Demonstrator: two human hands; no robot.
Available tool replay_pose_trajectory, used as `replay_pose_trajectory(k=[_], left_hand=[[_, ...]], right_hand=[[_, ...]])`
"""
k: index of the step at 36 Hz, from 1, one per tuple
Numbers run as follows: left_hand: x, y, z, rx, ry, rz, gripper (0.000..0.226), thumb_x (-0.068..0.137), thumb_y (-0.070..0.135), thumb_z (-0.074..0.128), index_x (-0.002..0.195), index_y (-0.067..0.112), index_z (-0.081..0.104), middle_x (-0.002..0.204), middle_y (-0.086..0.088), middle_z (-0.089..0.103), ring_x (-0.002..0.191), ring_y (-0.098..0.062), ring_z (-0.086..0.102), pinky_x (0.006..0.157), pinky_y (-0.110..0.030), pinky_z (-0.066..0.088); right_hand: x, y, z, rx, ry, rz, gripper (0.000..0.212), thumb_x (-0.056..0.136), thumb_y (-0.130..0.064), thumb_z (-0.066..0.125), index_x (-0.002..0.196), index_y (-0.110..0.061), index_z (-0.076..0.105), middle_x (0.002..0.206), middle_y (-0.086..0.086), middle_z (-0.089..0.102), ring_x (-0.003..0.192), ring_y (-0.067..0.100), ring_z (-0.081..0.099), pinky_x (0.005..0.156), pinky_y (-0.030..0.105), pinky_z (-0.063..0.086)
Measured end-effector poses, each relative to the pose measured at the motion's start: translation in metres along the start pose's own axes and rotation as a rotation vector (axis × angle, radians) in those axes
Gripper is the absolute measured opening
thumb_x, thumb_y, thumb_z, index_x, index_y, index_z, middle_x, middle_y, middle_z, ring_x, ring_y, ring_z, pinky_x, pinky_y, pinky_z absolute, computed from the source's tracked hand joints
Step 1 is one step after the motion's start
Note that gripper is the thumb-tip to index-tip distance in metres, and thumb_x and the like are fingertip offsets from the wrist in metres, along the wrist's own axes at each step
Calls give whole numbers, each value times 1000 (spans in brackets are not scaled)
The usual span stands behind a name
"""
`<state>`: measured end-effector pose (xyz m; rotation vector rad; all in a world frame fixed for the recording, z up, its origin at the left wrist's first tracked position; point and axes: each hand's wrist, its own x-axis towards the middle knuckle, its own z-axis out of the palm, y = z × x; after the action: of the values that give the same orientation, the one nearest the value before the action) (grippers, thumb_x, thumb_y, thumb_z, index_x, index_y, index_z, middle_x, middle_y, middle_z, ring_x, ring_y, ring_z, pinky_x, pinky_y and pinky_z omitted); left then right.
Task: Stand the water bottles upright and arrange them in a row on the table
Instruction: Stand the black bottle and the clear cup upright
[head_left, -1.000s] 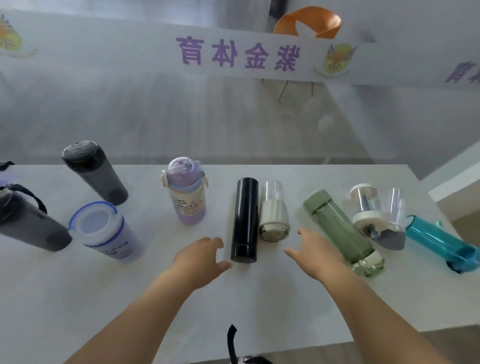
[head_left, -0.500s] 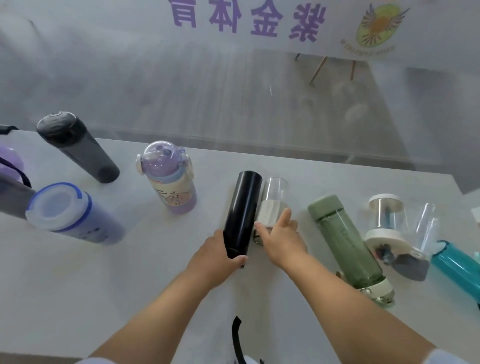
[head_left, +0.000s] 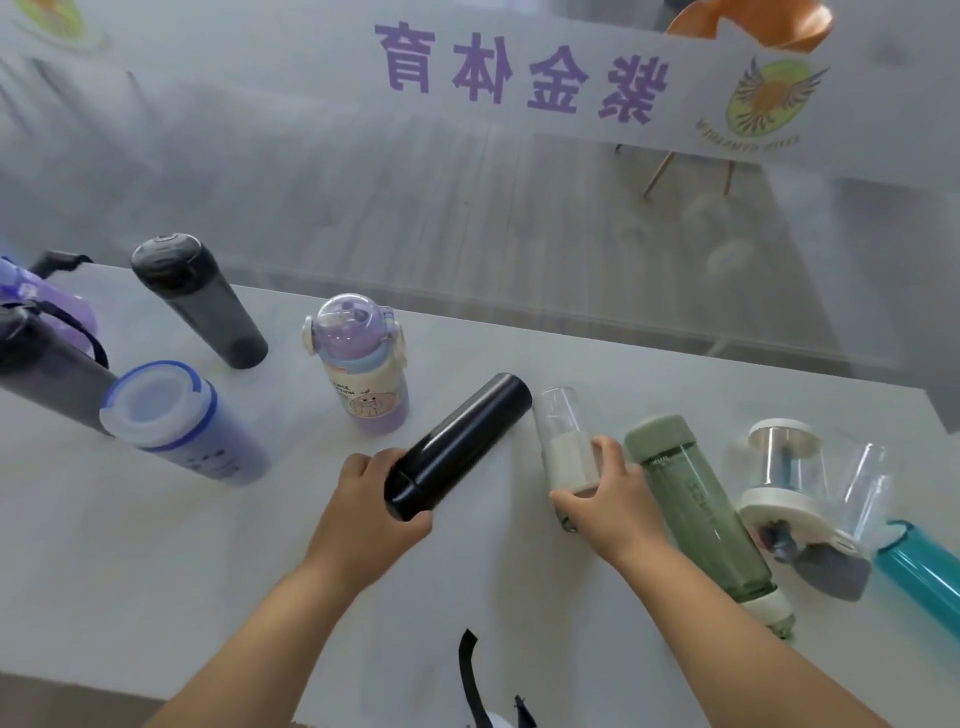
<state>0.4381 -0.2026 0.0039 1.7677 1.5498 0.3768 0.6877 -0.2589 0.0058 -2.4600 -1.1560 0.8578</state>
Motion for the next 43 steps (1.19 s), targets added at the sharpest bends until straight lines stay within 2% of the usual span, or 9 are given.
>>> replay_pose_trajectory(k=[6, 9, 13, 19, 25, 32, 37, 40, 43], left_hand=[[-2, 22, -31, -24, 187, 202, 57, 61, 23, 78, 114, 26, 56, 107, 5, 50, 90, -6, 48, 81, -11, 34], [1, 37, -43, -17, 224, 291, 58, 63, 23, 78, 115, 28, 54, 107, 7, 51, 93, -5, 47, 81, -8, 34], [3, 58, -54, -7, 242, 372, 62, 63, 28, 79, 117, 37, 49, 109, 14, 50, 95, -4, 48, 79, -8, 35], [3, 73, -64, 72, 211, 456, 55, 62, 34, 78, 110, 38, 52, 105, 15, 58, 91, -4, 51, 75, -3, 34], [2, 73, -71, 152, 143, 481, 52, 62, 40, 78, 105, 42, 50, 98, 24, 54, 88, -6, 52, 72, -7, 39], [1, 69, -76, 146, 36, 432, 58, 63, 51, 76, 114, 42, 48, 113, 22, 48, 99, -7, 49, 81, -15, 43], [-6, 70, -76, 90, 72, 418, 58, 61, 71, 56, 112, 43, 50, 111, 23, 51, 100, -5, 51, 78, -12, 44], [-7, 70, -75, 88, 104, 397, 64, 61, 71, 53, 116, 37, 52, 114, 20, 50, 102, -6, 51, 82, -13, 43], [-8, 72, -74, 109, 112, 387, 57, 68, 61, 62, 118, 34, 53, 118, 16, 52, 103, -6, 50, 84, -13, 41]], right_hand=[[-13, 1, -10, 115, 94, -6, 80, 55, -43, 67, 127, -25, 37, 108, 5, 46, 89, 27, 57, 77, 44, 54], [-17, -1, -16, 124, 153, -54, 85, 57, -45, 69, 132, -24, 35, 116, 5, 46, 99, 27, 54, 83, 45, 52], [-15, -10, -26, 91, 231, -154, 90, 62, -44, 74, 137, -21, 30, 128, 6, 49, 113, 26, 49, 88, 35, 45], [-7, -30, -40, 35, 212, -247, 84, 62, -42, 76, 132, -18, 36, 125, 6, 53, 112, 26, 51, 91, 35, 43], [7, -50, -48, -146, 179, -372, 64, 64, -49, 72, 115, -17, 49, 109, 4, 56, 99, 26, 53, 84, 34, 45], [27, -70, -54, -265, 8, -566, 78, 74, -47, 72, 138, -18, 39, 138, 0, 44, 123, 23, 43, 101, 35, 40], [30, -74, -49, -278, -107, -643, 78, 74, -41, 73, 141, -26, 36, 145, -9, 35, 131, 17, 32, 104, 37, 38], [32, -72, -45, -272, -88, -640, 79, 75, -44, 72, 142, -27, 33, 143, -9, 35, 130, 17, 30, 103, 36, 37], [32, -70, -44, -269, -84, -648, 79, 76, -46, 70, 143, -28, 31, 143, -10, 33, 130, 17, 29, 102, 36, 38]])
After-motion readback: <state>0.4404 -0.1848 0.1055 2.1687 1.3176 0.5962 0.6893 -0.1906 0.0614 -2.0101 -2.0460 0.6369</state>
